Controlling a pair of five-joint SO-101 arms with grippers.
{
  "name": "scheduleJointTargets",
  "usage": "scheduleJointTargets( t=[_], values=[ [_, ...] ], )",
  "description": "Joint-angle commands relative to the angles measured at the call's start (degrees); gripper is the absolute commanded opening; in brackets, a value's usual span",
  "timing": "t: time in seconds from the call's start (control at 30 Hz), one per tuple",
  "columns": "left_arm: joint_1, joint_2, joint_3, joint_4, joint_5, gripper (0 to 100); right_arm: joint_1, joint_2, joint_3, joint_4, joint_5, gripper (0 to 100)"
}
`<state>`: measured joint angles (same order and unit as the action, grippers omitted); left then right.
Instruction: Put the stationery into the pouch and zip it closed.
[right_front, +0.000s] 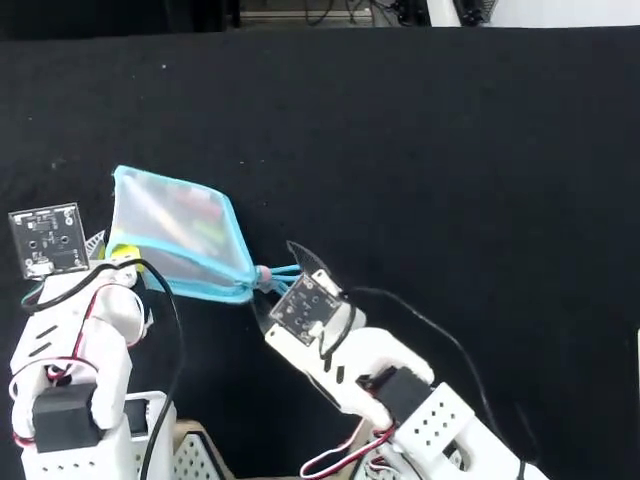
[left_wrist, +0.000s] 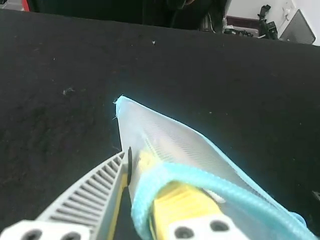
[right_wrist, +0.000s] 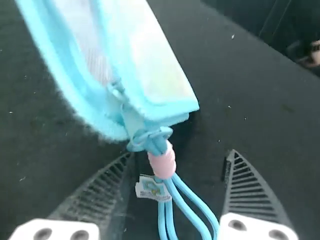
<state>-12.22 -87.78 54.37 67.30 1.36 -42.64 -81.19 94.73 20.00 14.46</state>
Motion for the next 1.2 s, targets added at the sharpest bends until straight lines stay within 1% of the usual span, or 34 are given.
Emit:
scheduleJointTargets(
  t=[0.0, 0.07, 0.17, 0.27, 0.33, 0.43, 0.47, 0.5, 0.53, 0.6, 0.73, 0.93, 1.17],
  values=[
    [4.3, -1.1, -1.6, 0.7, 0.2, 3, -0.6, 0.0, 0.9, -6.1, 0.4, 26.8],
    [6.0, -1.1, -1.3, 0.6, 0.2, 3, -0.6, 0.0, 1.0, -6.0, 0.6, 26.8],
    [6.5, -1.1, -1.2, 0.7, 0.2, 3, -0.6, 0.0, 1.3, -5.8, 0.7, 26.8],
    [6.5, -1.1, -1.2, 0.8, 0.2, 3, -0.6, 0.0, 0.1, -2.1, 1.8, 25.7],
    [6.5, -1.1, -1.2, 0.8, 0.2, 3, -0.4, 0.0, -1.6, 1.2, 5.0, 19.0],
    [6.5, -1.1, -1.2, 0.8, 0.2, 3, -0.4, -0.4, -4.4, 5.1, 9.2, 2.1],
    [6.5, -1.1, -1.2, 0.8, 0.2, 3, -0.4, -0.4, -5.1, 6.2, 9.7, 0.8],
    [6.5, -1.1, -1.1, 0.8, 0.2, 3, -0.4, -0.4, -5.8, 7.4, 9.9, 3.5],
    [6.5, -1.1, -1.1, 0.8, 0.2, 3, -0.4, -0.5, -6.6, 8.8, 9.9, 3.9],
    [6.5, -1.1, -1.1, 0.8, 0.2, 3, -0.4, -0.5, -8.5, 11.3, 9.9, 0.8],
    [6.5, -1.1, -1.1, 0.8, 0.2, 3, -0.4, -0.5, -13.0, 17.5, 9.9, 1.0],
    [6.8, -1.1, -0.1, 0.4, 0.2, 3, -0.7, -0.5, -21.8, 31.2, 9.9, 1.0],
    [6.8, -1.1, -0.2, 0.4, 0.2, 3, -0.7, -0.8, -22.9, 32.7, 9.9, 1.1]
  ],
)
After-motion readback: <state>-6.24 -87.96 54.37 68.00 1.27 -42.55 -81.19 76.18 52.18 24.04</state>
